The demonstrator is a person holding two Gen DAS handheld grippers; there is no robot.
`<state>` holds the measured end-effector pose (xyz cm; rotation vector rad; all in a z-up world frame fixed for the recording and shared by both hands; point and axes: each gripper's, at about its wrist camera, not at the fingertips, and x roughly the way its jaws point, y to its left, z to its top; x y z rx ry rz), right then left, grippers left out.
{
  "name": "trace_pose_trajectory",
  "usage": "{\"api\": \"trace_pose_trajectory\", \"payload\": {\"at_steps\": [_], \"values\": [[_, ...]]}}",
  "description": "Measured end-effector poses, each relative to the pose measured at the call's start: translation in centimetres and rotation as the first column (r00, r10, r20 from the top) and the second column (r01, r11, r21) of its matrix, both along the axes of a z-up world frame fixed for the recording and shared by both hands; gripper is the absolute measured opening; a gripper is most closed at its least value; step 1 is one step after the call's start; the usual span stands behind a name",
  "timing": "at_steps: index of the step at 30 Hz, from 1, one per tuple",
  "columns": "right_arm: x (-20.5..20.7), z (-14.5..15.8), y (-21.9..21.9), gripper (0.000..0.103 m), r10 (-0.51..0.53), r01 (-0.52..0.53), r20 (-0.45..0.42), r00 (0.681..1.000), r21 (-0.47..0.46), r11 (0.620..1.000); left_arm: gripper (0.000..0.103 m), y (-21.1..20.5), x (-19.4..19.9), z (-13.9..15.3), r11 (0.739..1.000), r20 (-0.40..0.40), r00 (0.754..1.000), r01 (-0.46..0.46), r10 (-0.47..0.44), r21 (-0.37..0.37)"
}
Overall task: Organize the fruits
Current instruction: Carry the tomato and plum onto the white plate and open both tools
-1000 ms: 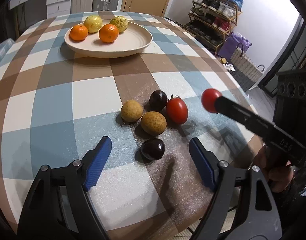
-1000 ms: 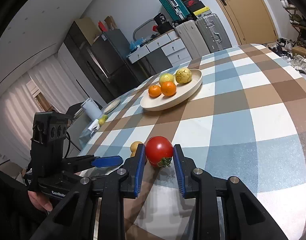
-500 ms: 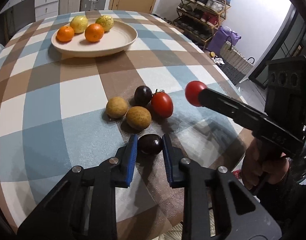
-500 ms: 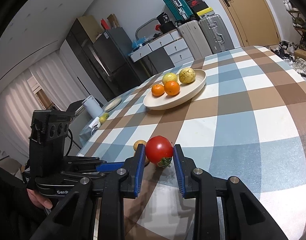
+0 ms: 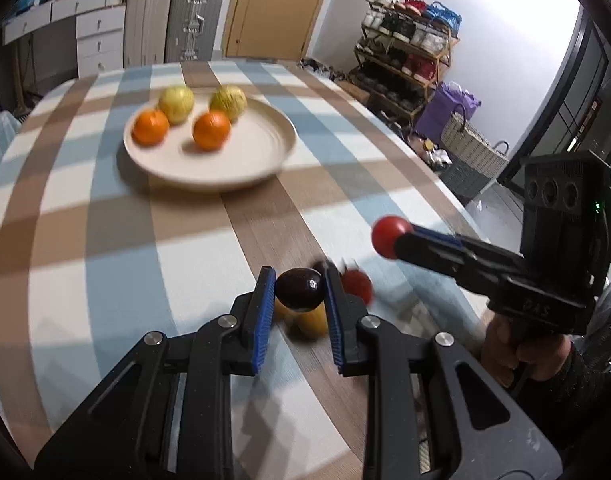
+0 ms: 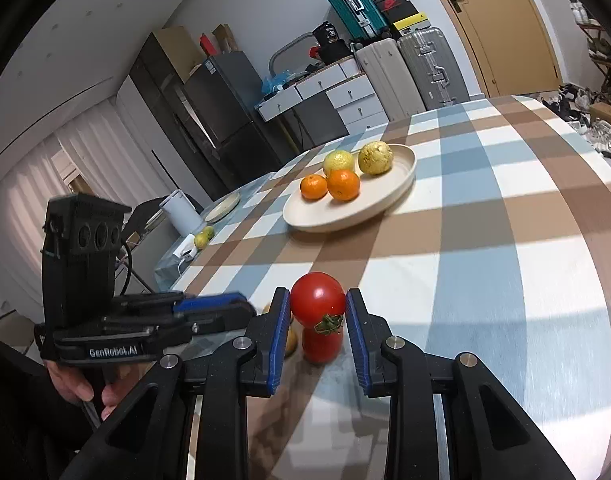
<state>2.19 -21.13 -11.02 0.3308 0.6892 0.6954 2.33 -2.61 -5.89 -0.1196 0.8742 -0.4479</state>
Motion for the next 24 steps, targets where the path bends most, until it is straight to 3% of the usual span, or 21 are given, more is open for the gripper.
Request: {"api": "trace_pose_trajectory", "payload": {"at_steps": [6, 16, 24], "values": [[2.9, 1.8, 1.1, 0.029, 0.027, -0.026, 0.024, 0.999, -0.017, 1.0, 0.022, 2.5, 5.0, 1.1, 0.998, 0.036, 0.997, -0.069, 0.069, -0.01], [10.8, 4.4, 3.2, 0.029, 0.057, -0.057, 0.013, 0.998, -0.043, 0.997, 0.022, 4.5, 13.7, 1.8, 0.994, 0.083, 0.99, -0.112, 0.11, 0.016], [18.3, 5.4, 6.1, 0.029, 0.085, -0.089, -0.05, 0.995, -0.093, 0.992, 0.022, 4.7, 18.9, 0.6, 0.994, 0.073, 0.991, -0.11, 0.109, 0.02]]}}
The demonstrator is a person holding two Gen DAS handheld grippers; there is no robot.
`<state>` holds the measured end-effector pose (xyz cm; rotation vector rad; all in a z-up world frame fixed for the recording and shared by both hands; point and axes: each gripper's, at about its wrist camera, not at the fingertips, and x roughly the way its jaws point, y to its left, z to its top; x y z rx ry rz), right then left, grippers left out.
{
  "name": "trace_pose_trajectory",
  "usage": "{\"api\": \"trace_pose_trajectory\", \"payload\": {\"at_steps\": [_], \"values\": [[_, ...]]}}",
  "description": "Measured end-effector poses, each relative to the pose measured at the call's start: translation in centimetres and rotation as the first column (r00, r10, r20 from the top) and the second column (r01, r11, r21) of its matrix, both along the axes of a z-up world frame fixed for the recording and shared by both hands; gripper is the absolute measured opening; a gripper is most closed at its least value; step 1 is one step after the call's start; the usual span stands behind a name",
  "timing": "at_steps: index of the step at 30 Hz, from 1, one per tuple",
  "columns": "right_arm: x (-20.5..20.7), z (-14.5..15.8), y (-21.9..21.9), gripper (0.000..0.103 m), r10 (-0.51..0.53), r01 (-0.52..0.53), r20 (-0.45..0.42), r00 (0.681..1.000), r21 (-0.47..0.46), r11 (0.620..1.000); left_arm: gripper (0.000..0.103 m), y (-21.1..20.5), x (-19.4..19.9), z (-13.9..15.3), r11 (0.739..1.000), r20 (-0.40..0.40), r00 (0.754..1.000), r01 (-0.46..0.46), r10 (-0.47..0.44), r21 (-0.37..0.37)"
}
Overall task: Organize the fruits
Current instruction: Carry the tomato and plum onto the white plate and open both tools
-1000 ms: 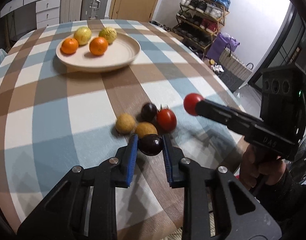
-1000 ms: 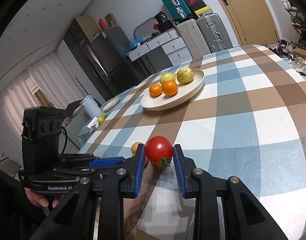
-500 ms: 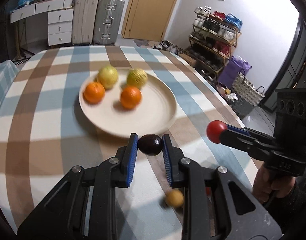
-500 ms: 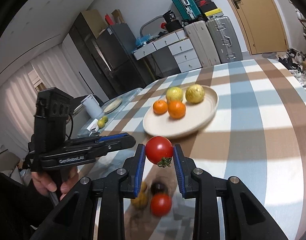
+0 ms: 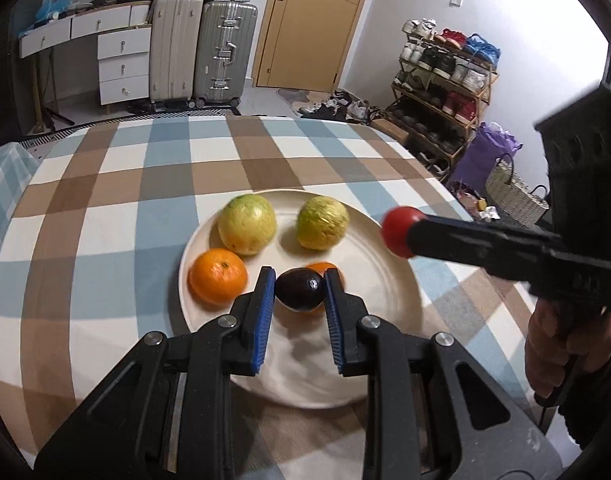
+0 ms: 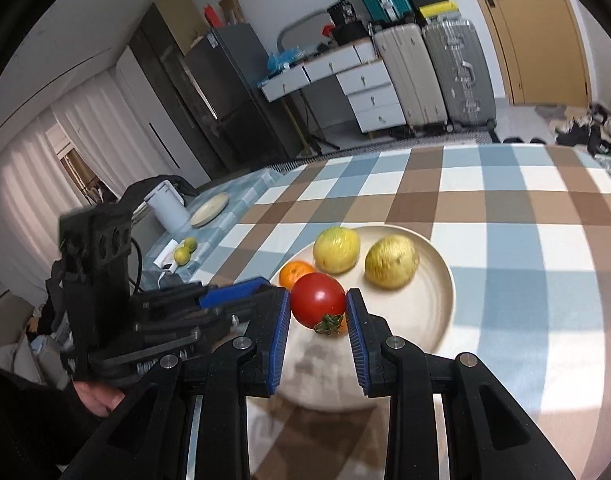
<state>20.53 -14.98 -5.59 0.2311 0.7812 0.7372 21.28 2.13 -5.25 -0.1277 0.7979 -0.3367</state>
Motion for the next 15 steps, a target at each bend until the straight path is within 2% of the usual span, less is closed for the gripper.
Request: {"api": "trace_pose_trajectory", "payload": {"at_steps": [8, 15], "values": [[5.9, -1.3, 2.5, 0.029, 0.004, -0.008, -0.112, 0.994, -0.036, 0.999, 0.022, 0.5, 2.7, -1.3, 1.0, -0.03, 0.999, 0.011, -0.012, -0.018], [7.5, -2.6, 4.0, 0.029, -0.013, 0.0, -0.166, 0.986, -0.078, 0.997, 0.022, 0.6, 3.4, -2.0, 1.0, -0.036, 0.999, 0.008, -0.009, -0.012]]}}
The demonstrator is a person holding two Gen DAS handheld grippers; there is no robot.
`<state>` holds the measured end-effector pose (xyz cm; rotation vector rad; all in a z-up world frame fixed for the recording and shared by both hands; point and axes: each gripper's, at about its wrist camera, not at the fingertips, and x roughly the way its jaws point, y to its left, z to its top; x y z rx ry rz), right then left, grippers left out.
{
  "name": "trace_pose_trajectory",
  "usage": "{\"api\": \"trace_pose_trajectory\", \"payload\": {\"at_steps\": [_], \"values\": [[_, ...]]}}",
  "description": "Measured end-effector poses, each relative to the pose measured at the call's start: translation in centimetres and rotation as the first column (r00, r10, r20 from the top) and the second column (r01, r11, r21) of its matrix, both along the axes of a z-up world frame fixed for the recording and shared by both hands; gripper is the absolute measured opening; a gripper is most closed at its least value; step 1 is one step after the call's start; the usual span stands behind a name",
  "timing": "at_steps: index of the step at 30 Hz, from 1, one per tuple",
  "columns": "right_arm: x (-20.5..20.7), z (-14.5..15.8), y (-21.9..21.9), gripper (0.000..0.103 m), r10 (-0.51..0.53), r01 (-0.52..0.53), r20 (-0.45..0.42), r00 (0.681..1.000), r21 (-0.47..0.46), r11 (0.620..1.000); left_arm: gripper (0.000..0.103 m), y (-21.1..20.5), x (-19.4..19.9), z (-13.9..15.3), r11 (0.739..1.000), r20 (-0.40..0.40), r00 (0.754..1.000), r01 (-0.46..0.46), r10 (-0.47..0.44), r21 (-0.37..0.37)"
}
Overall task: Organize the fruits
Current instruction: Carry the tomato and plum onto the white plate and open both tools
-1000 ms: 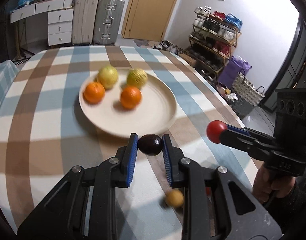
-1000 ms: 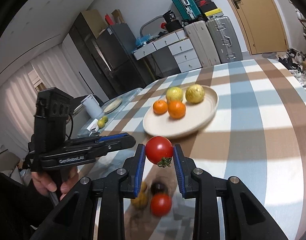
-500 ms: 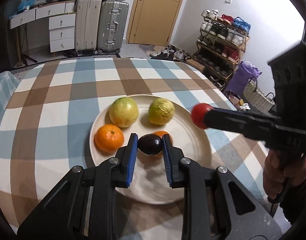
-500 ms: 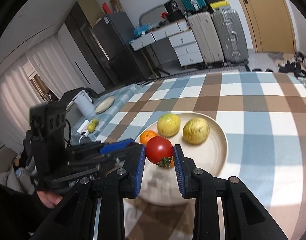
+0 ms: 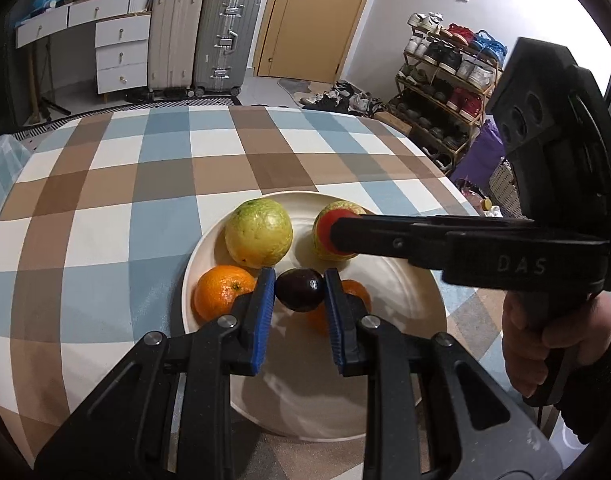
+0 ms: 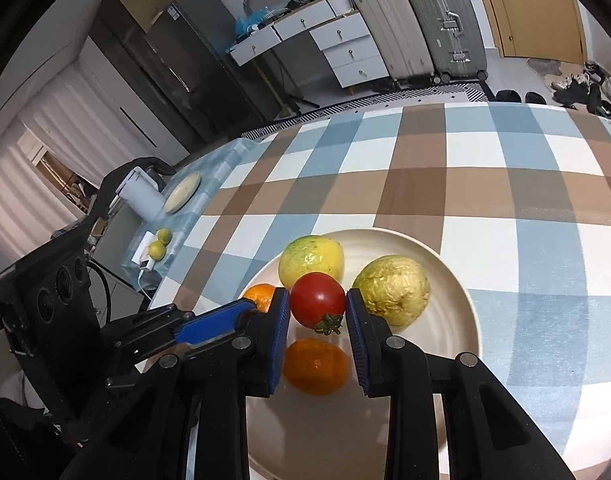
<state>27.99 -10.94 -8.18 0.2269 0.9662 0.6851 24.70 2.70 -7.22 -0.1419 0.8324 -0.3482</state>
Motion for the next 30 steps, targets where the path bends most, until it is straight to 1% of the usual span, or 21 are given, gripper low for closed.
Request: {"api": "trace_pose_trajectory", "payload": {"at_steps": [5, 9, 11, 12, 13, 15, 16, 17, 18, 19, 20, 21, 22, 24, 26, 28, 30], "values": [[0.2, -0.4, 0.6, 0.029, 0.006, -0.007, -0.014, 1.0, -0.02, 1.0, 0.022, -0.1, 0.2, -0.3, 1.0, -0.005, 1.0, 0.008, -0.008, -0.006], [0.1, -0.5, 0.8, 0.03, 0.008, -0.008, -0.017, 1.0, -0.021, 1.0, 0.022, -0.2, 0.3, -0.4, 1.0, -0.006, 1.0, -0.003, 0.003, -0.007], [0.0, -0.1, 0.7, 0.035, 0.001, -0.001, -0.004, 1.0, -0.016, 1.0, 0.023, -0.1, 0.2, -0.4, 1.0, -0.004, 1.0, -0.009, 0.009, -0.015], [0.0, 0.0, 0.6, 0.045, -0.004, 0.004, 0.003, 1.0, -0.009, 1.0, 0.026, 0.0, 0.2, -0.3, 1.0, -0.004, 1.0, -0.015, 0.015, -0.013], [-0.1, 0.1, 0.4, 0.05, -0.01, 0.01, 0.01, 1.0, 0.002, 1.0, 0.029, 0.0, 0.1, -0.3, 1.0, -0.004, 1.0, -0.018, 0.018, -0.013], [-0.3, 0.6, -0.1, 0.05, -0.015, 0.014, 0.024, 1.0, 0.042, 0.999, 0.035, 0.1, -0.2, 0.0, 1.0, -0.001, 1.0, -0.018, 0.018, -0.021], [-0.4, 0.9, -0.4, 0.05, -0.02, 0.019, 0.034, 0.999, 0.046, 0.999, 0.04, 0.1, -0.5, 0.2, 1.0, 0.008, 1.0, -0.017, 0.017, -0.018], [-0.6, 1.2, -0.7, 0.05, -0.027, 0.024, 0.045, 0.999, 0.053, 0.998, 0.043, 0.1, -0.7, 0.5, 1.0, 0.015, 1.0, -0.018, 0.018, -0.011], [-0.9, 1.5, -1.1, 0.05, -0.03, 0.027, 0.054, 0.998, 0.066, 0.997, 0.049, 0.0, -1.1, 0.8, 1.0, 0.024, 0.999, -0.022, 0.022, -0.003], [-1.2, 1.8, -1.3, 0.052, -0.034, 0.029, 0.059, 0.998, 0.073, 0.997, 0.053, 0.0, -1.3, 1.0, 1.0, 0.031, 0.999, -0.025, 0.025, 0.0], [-1.6, 2.2, -1.8, 0.054, -0.041, 0.035, 0.068, 0.997, 0.08, 0.996, 0.055, 0.0, -1.8, 1.4, 0.999, 0.044, 0.999, -0.032, 0.032, 0.004], [-2.0, 2.5, -2.1, 0.06, -0.046, 0.04, 0.075, 0.996, 0.085, 0.996, 0.057, 0.1, -2.0, 1.7, 0.999, 0.05, 0.998, -0.035, 0.034, 0.005], [-2.4, 2.7, -2.3, 0.075, -0.053, 0.045, 0.082, 0.995, 0.088, 0.995, 0.059, 0.1, -2.4, 2.1, 0.999, 0.056, 0.998, -0.038, 0.038, 0.006], [-3.6, 3.3, -3.1, 0.092, -0.08, 0.071, 0.102, 0.992, 0.096, 0.993, 0.064, 0.1, -3.2, 2.9, 0.999, 0.072, 0.996, -0.051, 0.05, 0.007], [-4.9, 3.9, -3.8, 0.092, -0.095, 0.08, 0.129, 0.987, 0.114, 0.99, 0.07, 0.1, -4.2, 3.7, 0.998, 0.087, 0.995, -0.059, 0.058, 0.008], [-6.2, 4.5, -4.4, 0.094, -0.101, 0.084, 0.152, 0.983, 0.115, 0.99, 0.077, 0.0, -5.2, 4.4, 0.997, 0.101, 0.993, -0.07, 0.068, 0.017], [-7.5, 5.0, -5.1, 0.098, -0.12, 0.1, 0.175, 0.977, 0.118, 0.988, 0.079, -0.2, -6.4, 5.1, 0.997, 0.115, 0.991, -0.07, 0.067, 0.023]]}}
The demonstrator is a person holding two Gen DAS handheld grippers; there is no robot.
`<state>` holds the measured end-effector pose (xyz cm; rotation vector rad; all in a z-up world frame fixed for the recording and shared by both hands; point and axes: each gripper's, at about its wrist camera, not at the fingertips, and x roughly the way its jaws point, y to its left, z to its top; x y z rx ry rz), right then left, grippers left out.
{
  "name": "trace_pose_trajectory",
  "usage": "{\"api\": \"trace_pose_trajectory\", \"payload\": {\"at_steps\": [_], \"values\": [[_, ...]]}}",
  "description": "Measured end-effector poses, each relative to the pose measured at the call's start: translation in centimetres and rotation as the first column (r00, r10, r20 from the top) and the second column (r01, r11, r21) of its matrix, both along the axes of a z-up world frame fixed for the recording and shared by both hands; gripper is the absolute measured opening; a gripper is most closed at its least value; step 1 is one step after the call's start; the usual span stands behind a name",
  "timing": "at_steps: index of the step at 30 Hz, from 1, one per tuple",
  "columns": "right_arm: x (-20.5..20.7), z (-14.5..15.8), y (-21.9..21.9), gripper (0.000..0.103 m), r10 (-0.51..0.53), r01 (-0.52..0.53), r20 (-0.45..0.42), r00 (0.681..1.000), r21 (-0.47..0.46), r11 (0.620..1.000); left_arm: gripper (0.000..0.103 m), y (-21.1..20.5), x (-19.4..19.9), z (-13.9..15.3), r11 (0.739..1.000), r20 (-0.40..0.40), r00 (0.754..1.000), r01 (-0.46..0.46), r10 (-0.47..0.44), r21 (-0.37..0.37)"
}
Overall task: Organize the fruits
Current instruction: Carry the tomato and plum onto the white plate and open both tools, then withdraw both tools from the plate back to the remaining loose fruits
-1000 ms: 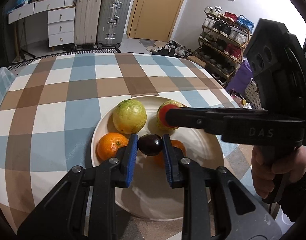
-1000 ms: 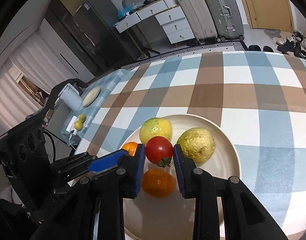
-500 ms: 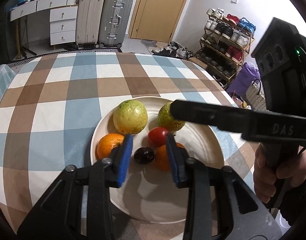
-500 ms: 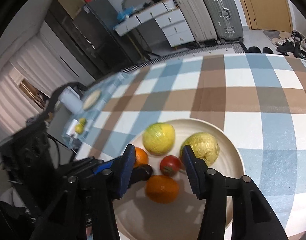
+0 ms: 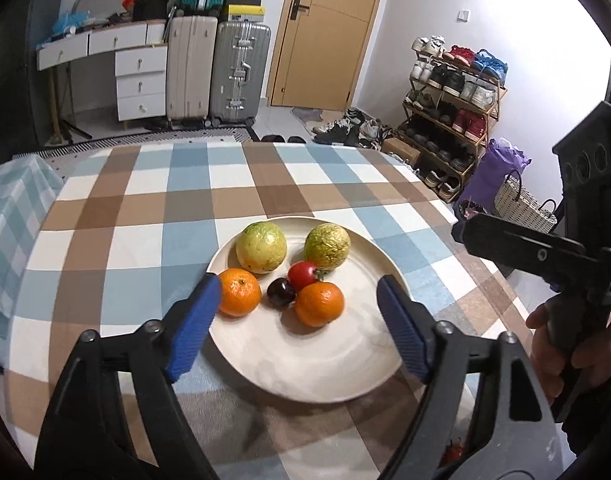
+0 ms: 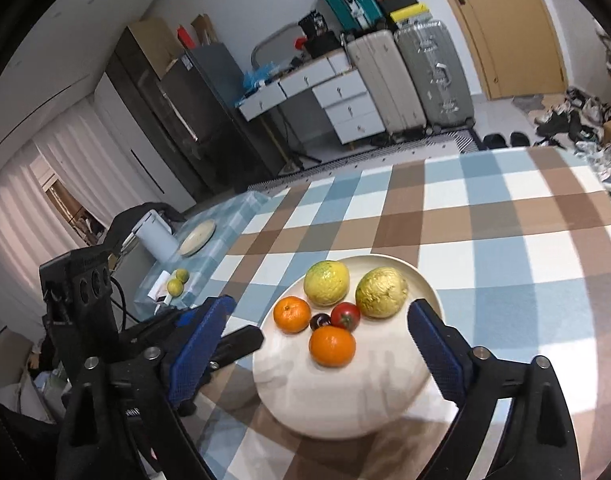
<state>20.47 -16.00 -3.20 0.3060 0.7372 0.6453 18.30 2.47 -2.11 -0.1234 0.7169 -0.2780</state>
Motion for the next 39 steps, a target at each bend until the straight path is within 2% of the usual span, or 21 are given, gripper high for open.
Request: {"api": "trace_pose_trajectory", "payload": {"at_steps": [5, 11, 14, 16, 23, 31, 39], "values": [[-3.1, 0.7, -1.6, 0.098, -0.036, 0.036, 0.028, 0.999, 0.018, 0.999, 0.08, -0.9, -3.1, 1.5, 1.0, 0.02, 1.0, -0.002, 0.002, 0.02], [-7.0, 1.1, -3.2, 0.099, -0.065, 0.064, 0.053, 0.996, 0.031, 0.998, 0.086, -2.2, -6.9, 3.1, 0.999, 0.022, 1.0, -0.019, 0.018, 0.039], [-9.2, 1.3, -3.6, 0.101, -0.076, 0.074, 0.092, 0.993, 0.028, 0.997, 0.092, -3.0, -9.3, 3.7, 0.999, 0.044, 0.999, -0.017, 0.014, 0.05], [-10.9, 1.4, -3.9, 0.102, -0.079, 0.076, 0.112, 0.991, 0.029, 0.997, 0.1, -3.4, -10.8, 4.0, 0.998, 0.061, 0.998, -0.019, 0.015, 0.058], [-15.2, 1.7, -4.6, 0.103, -0.089, 0.085, 0.163, 0.983, 0.03, 0.996, 0.102, -3.9, -14.8, 4.8, 0.999, 0.08, 0.996, -0.032, 0.028, 0.044], [-19.5, 1.6, -4.6, 0.103, -0.108, 0.109, 0.23, 0.967, 0.01, 0.994, 0.102, -3.9, -18.0, 4.6, 0.997, 0.085, 0.995, -0.057, 0.053, 0.052], [-22.5, 0.6, -4.1, 0.103, -0.111, 0.13, 0.27, 0.957, -0.054, 0.99, 0.102, -3.8, -20.1, 2.2, 0.996, 0.027, 0.997, -0.079, 0.078, 0.033]]}}
